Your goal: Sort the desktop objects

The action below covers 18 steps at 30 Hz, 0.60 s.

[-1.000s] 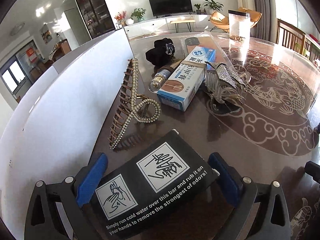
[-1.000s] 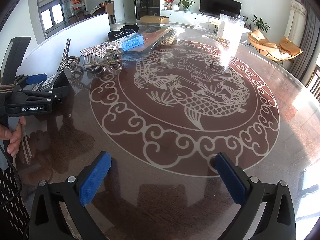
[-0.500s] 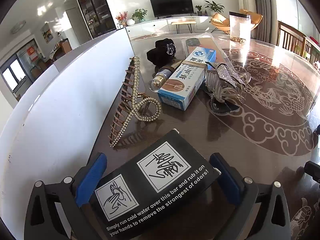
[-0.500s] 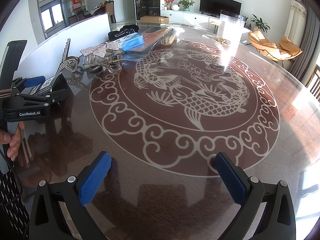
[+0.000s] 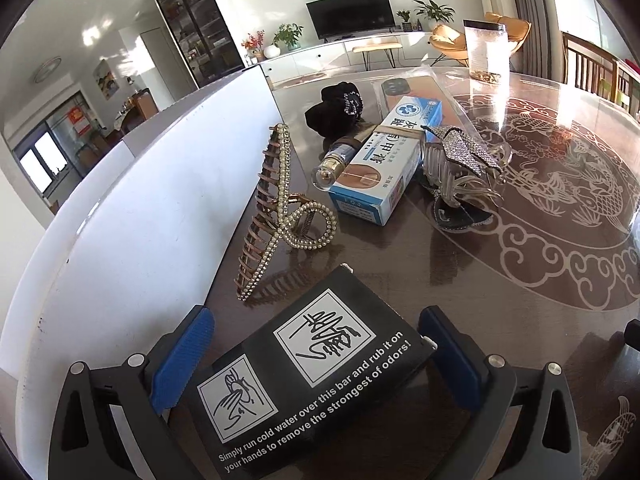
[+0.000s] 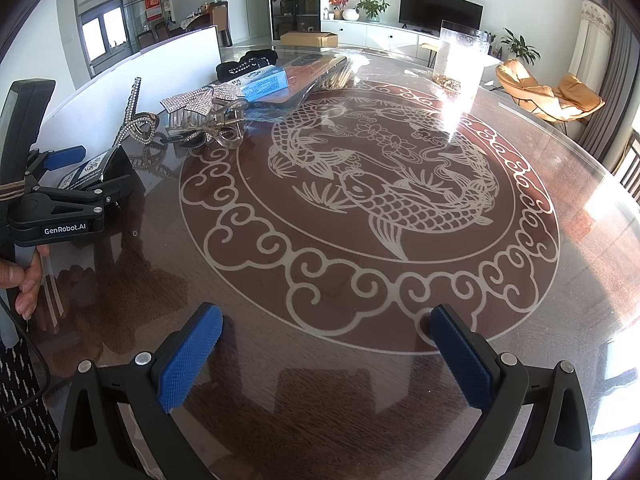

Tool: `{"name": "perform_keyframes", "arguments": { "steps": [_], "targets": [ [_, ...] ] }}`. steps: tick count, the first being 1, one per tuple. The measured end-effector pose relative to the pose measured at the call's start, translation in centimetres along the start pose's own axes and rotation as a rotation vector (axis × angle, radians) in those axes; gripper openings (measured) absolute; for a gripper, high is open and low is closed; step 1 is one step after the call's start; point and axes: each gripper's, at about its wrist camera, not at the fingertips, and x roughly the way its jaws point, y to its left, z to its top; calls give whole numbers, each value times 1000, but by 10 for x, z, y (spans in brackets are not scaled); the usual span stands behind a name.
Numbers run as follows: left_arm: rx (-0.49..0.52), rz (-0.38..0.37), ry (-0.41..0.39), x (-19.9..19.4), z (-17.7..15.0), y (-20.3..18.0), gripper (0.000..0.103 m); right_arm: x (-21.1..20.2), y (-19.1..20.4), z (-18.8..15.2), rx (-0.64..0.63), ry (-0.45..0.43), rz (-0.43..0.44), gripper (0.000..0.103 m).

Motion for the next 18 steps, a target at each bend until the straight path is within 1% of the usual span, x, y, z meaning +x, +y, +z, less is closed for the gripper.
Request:
{"name": "perform_keyframes", "arguments": {
  "steps": [3, 5, 15, 17, 18],
  "targets": [
    [-51, -52, 25, 5, 0, 8, 103, 0, 0, 0, 0, 0, 0, 103],
    [-69, -71, 33, 6, 0, 12, 103, 0, 0, 0, 0, 0, 0, 103],
    [-68, -66, 32, 6, -2, 9, 103, 0, 0, 0, 0, 0, 1, 103],
    [-69, -66, 32, 6, -3, 9, 103, 3, 0, 5, 3, -1, 18, 103],
    [-68, -66, 32, 6, -3, 9, 103, 5, -1, 12, 7, 8, 45, 103]
  ]
}}
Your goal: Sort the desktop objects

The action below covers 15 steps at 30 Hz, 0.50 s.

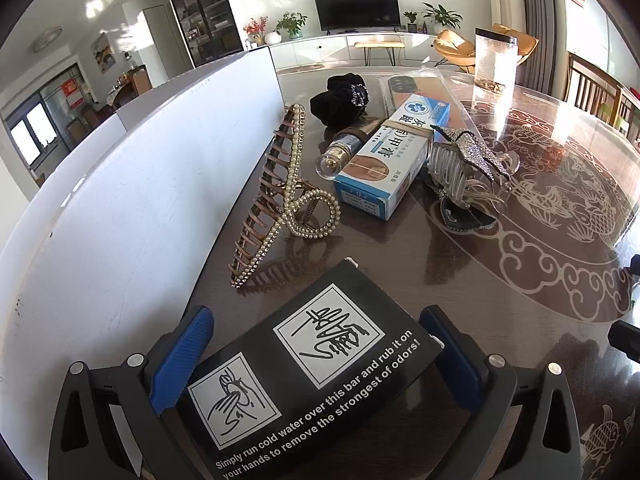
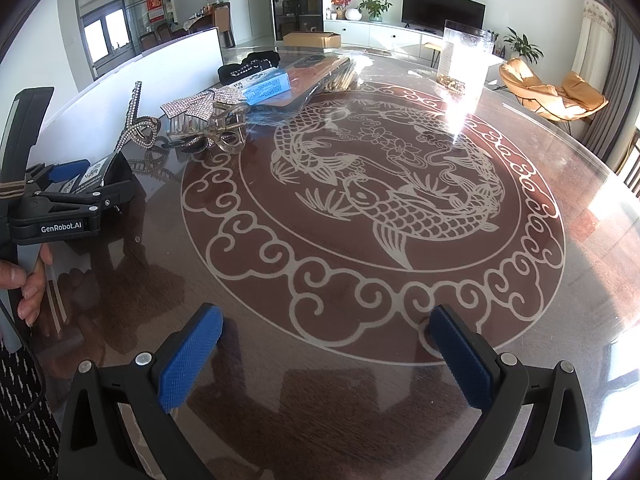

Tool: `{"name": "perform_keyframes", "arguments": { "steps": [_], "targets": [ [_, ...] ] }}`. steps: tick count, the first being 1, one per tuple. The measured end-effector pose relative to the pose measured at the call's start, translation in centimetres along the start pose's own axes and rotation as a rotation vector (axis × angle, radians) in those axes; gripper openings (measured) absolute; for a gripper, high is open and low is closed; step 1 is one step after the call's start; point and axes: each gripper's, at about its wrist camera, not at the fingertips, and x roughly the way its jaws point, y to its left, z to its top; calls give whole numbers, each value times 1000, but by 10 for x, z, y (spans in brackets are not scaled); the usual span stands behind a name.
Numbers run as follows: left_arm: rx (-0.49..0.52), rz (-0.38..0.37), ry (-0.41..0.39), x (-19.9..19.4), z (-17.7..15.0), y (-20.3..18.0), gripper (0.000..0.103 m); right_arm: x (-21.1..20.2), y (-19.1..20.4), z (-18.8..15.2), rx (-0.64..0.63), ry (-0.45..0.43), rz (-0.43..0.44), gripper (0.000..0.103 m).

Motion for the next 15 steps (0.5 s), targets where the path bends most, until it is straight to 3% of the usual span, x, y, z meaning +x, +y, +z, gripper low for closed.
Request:
{"name": "perform_keyframes", "arguments": {
  "steps": [4, 7, 11, 15],
  "targets": [
    [0, 0, 0, 0, 0, 0, 103, 4, -2, 52, 119, -38, 201, 103],
    [0, 0, 0, 0, 0, 0, 103, 18, 14, 102, 119, -61, 284, 103],
    [0, 0, 0, 0, 0, 0, 103, 52, 41, 149, 116, -24, 335, 103],
    [0, 0, 0, 0, 0, 0, 103, 91, 58, 157, 127, 62, 300, 103]
  ]
}}
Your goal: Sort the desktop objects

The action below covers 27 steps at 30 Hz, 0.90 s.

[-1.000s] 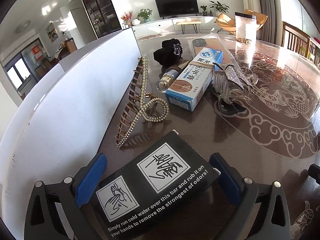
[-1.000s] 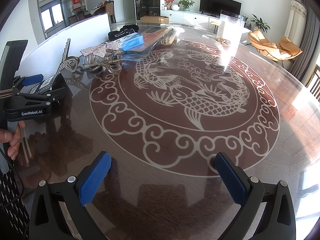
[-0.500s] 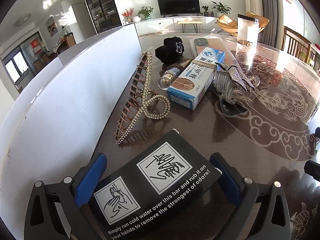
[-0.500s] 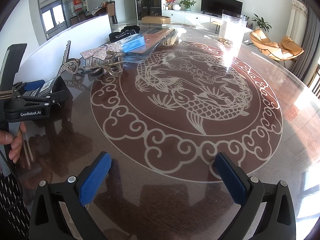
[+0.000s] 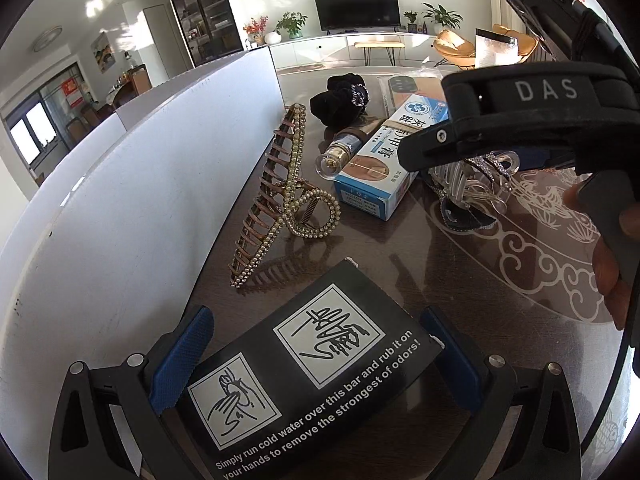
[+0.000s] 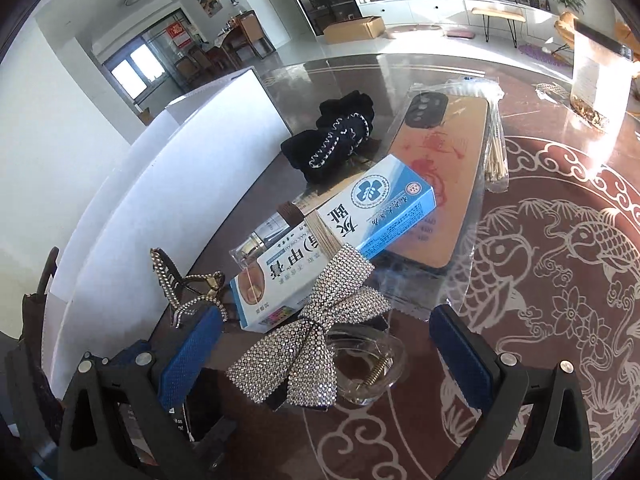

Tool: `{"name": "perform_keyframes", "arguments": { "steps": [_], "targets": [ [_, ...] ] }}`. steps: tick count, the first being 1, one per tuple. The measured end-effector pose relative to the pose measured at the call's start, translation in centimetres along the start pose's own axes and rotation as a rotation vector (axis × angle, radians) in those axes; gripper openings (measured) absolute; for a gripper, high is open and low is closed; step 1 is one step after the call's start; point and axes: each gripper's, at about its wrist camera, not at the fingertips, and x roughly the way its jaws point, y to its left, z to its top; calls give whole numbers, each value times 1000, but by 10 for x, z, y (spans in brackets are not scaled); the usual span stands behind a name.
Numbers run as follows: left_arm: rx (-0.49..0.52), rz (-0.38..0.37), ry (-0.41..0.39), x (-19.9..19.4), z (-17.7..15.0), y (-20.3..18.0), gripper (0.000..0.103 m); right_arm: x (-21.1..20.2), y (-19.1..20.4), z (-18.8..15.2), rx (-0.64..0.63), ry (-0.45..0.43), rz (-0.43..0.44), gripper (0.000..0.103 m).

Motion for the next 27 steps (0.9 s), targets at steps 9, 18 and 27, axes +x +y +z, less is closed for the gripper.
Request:
{"name": "perform_keyframes", "arguments": {
  "steps": [9, 18, 27],
  "targets": [
    [-1, -1, 1, 2, -1, -1, 103, 9, 10, -8, -95, 5, -144, 78],
    [-1, -2, 1, 2, -1, -1, 103, -30, 1, -42, -201, -55, -216, 48],
    [-1, -2, 1, 2, -1, -1, 103, -114, -36, -130, -228, -124, -295, 48]
  ]
}}
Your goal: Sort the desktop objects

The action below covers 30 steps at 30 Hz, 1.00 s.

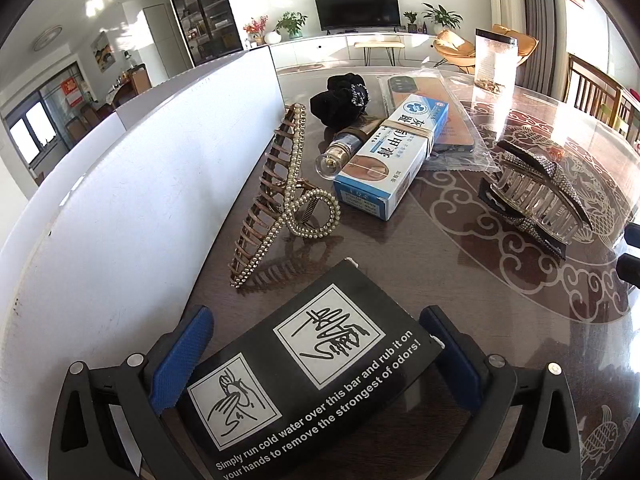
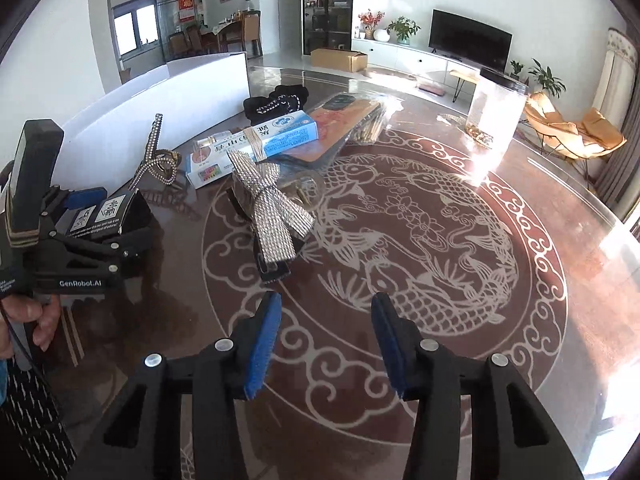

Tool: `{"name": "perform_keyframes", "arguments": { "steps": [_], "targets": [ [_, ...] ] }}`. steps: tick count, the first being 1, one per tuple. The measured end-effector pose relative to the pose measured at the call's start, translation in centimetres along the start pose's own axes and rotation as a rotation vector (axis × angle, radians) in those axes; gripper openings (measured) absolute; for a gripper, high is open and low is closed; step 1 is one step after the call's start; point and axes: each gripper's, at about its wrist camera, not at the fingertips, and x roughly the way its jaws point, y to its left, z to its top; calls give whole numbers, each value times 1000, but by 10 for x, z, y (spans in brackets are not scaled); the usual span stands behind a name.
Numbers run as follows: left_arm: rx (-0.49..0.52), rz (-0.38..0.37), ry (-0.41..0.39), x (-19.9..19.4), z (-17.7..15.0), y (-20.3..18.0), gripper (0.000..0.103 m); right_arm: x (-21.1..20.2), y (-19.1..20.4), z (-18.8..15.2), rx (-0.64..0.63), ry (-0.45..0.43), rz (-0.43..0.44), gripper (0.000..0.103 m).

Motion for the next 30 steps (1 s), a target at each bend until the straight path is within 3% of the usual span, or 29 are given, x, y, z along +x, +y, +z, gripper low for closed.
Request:
{"name": "perform_keyframes", "arguments": {
  "steps": [1, 3, 5, 6, 13, 30],
  "targets": [
    [0, 0, 0, 0, 0, 0, 103, -6, -7, -9, 13, -5, -12, 49],
    [0, 0, 0, 0, 0, 0, 103, -12, -19, -23, 39, -1, -31, 60],
    [0, 0, 0, 0, 0, 0, 103, -12, -29, -35, 69, 18, -44, 89],
    [0, 1, 0, 0, 0, 0, 103, -11, -33, -39, 83, 21, -46, 91],
    [-4, -8, 3, 3, -1, -1, 103, -4, -32, -49, 84, 59, -44, 103],
    [-12, -19, 6, 5, 1, 1, 103, 0, -31, -48, 79, 70, -45, 103]
  ]
}}
